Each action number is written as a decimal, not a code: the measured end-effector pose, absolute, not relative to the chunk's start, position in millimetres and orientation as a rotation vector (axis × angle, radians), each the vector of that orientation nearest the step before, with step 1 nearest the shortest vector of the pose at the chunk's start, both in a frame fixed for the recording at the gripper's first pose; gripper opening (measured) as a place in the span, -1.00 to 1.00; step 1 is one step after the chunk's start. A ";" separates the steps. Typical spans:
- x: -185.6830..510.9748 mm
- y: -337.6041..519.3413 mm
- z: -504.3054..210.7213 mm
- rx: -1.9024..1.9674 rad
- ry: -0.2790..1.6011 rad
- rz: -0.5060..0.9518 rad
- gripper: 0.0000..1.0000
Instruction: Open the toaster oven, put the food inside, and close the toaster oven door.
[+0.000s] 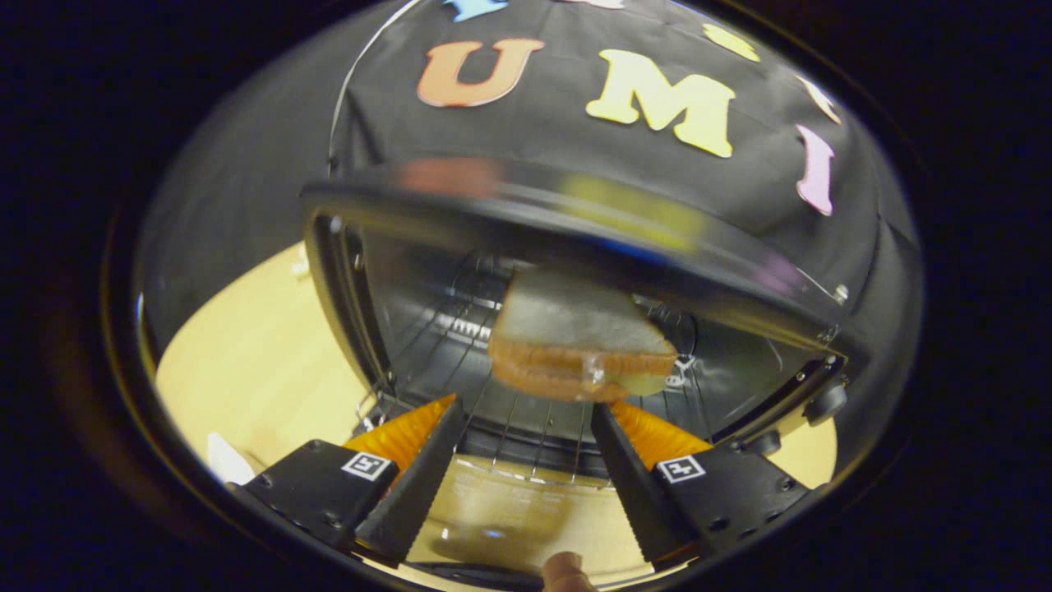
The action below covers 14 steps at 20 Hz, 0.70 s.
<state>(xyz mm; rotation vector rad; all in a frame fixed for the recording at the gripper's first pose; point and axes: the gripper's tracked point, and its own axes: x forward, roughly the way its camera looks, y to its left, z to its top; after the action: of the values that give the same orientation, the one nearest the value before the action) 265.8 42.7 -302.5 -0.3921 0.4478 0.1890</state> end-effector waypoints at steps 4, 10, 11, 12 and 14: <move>251.9 40.9 -306.9 -0.355 0.453 0.137 1.00; 198.6 38.4 -319.3 -0.185 0.472 0.124 1.00; 190.5 34.8 -324.2 -0.171 0.472 0.119 1.00; 179.3 31.2 -328.1 -0.162 0.456 0.116 1.00; 160.2 26.7 -332.9 -0.131 0.414 0.100 1.00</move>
<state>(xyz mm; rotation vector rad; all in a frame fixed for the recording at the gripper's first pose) 160.2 26.7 -332.9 -0.1314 0.4137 0.1002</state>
